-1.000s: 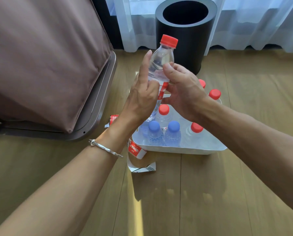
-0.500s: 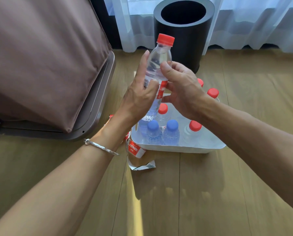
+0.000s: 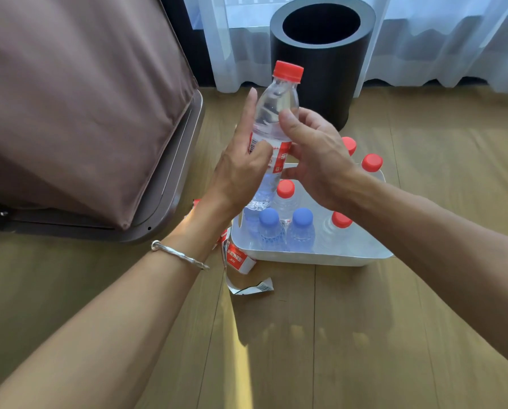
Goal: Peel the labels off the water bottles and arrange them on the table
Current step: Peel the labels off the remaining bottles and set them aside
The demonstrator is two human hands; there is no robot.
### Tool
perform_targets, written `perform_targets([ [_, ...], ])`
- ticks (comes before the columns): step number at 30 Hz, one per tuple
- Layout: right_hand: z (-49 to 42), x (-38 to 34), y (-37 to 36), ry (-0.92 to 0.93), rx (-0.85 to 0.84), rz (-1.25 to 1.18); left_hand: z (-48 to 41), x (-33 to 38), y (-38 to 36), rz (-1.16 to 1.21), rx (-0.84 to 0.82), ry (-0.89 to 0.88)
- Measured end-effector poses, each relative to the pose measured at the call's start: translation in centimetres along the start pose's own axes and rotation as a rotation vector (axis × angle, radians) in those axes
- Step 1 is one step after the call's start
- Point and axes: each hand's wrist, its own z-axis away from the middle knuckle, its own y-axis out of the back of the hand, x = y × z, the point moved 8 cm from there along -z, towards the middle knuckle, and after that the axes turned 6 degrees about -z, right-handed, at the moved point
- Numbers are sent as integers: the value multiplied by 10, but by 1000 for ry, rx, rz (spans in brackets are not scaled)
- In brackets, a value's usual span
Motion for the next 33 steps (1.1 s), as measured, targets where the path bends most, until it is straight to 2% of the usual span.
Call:
perform_targets([
  [7, -5, -2, 15, 54, 68, 144, -7, -9, -5, 5, -143, 65],
  [13, -7, -4, 18, 74, 18, 201, -9, -12, -7, 147, -235, 141],
  [15, -7, -3, 19, 63, 15, 205, -9, -11, -5, 126, -251, 138],
  [17, -6, -3, 19, 57, 22, 200, -7, -9, -6, 70, -240, 140],
  [22, -7, -6, 20, 101, 79, 262, -9, 14, 6, -339, -56, 43],
  [33, -6, -4, 22, 147, 103, 372, -13, 15, 11, -414, -35, 34],
])
